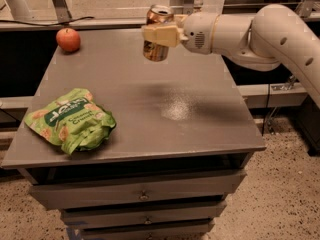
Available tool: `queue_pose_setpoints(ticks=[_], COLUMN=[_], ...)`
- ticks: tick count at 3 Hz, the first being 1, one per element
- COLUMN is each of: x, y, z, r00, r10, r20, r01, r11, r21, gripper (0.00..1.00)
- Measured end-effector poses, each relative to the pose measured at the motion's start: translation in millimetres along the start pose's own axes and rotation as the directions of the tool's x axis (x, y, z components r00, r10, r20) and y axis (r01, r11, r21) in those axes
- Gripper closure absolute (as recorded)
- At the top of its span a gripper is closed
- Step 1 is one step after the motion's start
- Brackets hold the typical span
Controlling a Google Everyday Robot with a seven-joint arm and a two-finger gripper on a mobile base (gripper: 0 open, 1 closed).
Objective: Move orange can near green rice chip bag
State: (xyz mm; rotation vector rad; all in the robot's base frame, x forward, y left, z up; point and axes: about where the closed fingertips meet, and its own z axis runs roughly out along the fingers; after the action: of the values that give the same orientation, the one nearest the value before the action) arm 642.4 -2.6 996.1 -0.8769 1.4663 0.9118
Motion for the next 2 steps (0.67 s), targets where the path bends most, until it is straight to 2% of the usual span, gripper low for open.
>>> queue_pose_setpoints(ticks=[1, 2], x=[15.6, 49.9], y=[55.5, 97.6], z=[23.3, 34.4], r00=[1.0, 0.997], r10=[-0.016, -0.038], r20=[-0.018, -0.074], r01=[0.015, 0.03], r11=[0.9981, 0.9933], r21=[-0.061, -0.111], gripper=[1.0, 1.0])
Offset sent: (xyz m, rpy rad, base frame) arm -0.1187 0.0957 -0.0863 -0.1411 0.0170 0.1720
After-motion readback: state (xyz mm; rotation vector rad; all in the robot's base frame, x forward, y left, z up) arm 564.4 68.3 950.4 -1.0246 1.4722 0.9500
